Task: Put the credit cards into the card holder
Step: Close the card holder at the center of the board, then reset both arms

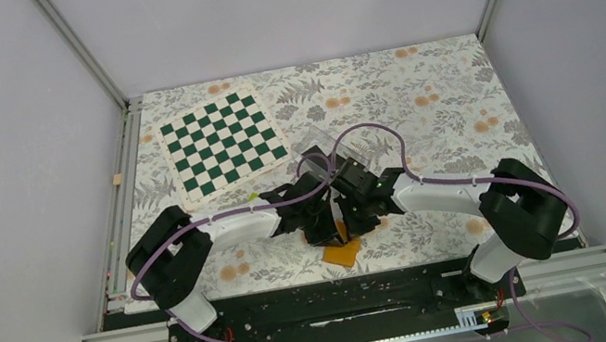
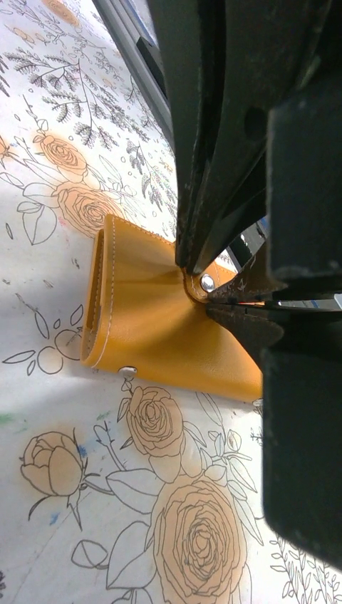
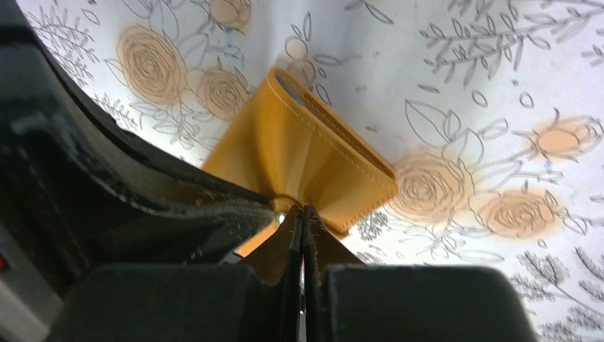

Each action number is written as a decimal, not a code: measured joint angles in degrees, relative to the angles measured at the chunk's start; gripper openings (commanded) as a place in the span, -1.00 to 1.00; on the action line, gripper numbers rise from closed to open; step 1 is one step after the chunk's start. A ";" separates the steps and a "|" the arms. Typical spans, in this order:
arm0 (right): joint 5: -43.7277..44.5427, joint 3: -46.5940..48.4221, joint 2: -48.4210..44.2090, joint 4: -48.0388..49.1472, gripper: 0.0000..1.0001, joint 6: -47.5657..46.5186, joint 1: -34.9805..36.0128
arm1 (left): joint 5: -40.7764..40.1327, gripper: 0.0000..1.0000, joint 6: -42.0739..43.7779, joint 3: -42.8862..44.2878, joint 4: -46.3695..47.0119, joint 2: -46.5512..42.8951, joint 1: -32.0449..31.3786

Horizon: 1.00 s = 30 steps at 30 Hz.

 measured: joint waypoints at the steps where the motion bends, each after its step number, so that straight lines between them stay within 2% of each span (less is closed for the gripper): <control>1: 0.26 0.02 -0.44 -0.87 -1.00 0.00 0.07 | 0.00 -1.00 0.00 0.00 0.07 0.02 -0.02; 13: -1.55 0.00 -3.15 -3.45 -1.00 0.28 0.15 | -0.02 -1.00 0.07 0.00 0.07 0.02 0.00; 30: -3.43 0.52 1.16 -1.79 -1.00 0.81 0.04 | 0.00 -1.00 0.31 0.00 -0.20 0.09 0.00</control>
